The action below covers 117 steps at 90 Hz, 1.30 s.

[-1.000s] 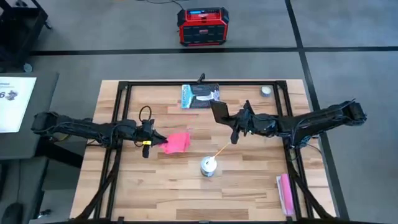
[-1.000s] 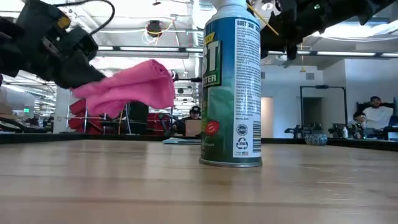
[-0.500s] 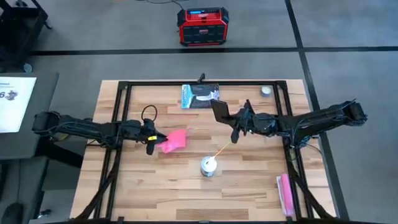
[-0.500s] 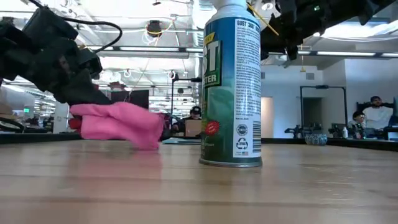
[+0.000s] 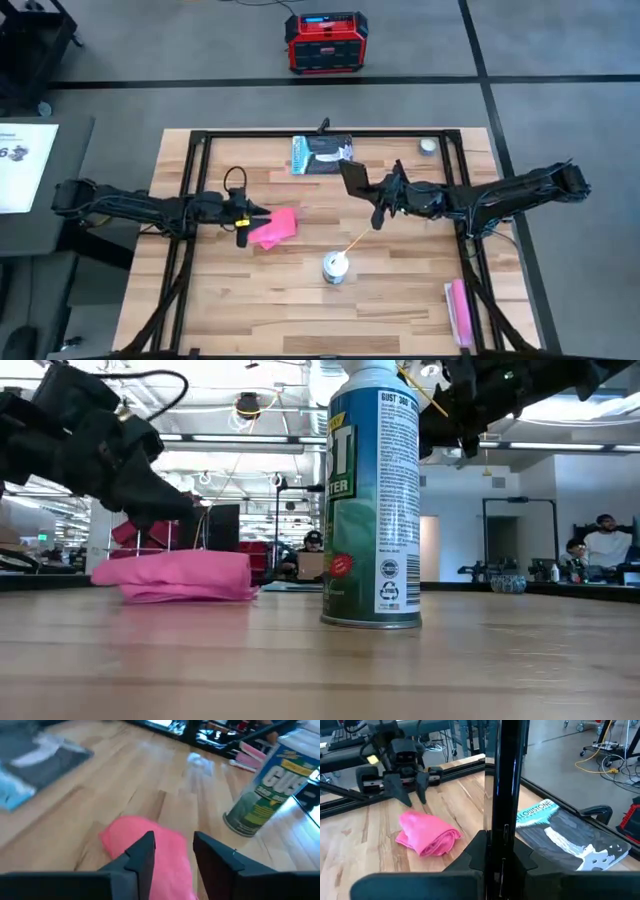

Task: Apply microfiber cloth
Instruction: Wipe the back of the cellphone with the pink microfiber cloth

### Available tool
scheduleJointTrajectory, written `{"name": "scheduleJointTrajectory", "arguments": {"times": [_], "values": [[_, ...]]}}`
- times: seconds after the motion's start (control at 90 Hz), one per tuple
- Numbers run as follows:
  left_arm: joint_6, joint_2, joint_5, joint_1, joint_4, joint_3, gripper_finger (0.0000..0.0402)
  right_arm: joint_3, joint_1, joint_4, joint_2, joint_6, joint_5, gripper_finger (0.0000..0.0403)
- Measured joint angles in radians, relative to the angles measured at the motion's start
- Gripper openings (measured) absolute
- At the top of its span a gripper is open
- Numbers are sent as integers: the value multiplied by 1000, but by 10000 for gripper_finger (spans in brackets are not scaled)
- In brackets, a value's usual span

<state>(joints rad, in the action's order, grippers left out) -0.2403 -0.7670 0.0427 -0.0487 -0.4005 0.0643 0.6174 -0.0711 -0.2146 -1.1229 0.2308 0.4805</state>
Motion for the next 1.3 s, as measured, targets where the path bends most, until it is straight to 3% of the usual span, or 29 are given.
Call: {"name": "scheduleJointTrajectory", "arguments": {"times": [0.322,0.6,0.744,0.989,1.3], "values": [[24,327,-1,80,271,0,7,0,-3,64,56,-3,28,15],[75,763,-1,106,502,0,5,0,-20,253,132,12,94,15],[61,745,-7,108,529,7,3,-35,1,391,178,83,126,15],[53,765,10,108,524,4,3,-222,18,396,346,206,102,15],[34,764,15,108,519,4,3,-420,28,395,466,496,-42,15]]}}
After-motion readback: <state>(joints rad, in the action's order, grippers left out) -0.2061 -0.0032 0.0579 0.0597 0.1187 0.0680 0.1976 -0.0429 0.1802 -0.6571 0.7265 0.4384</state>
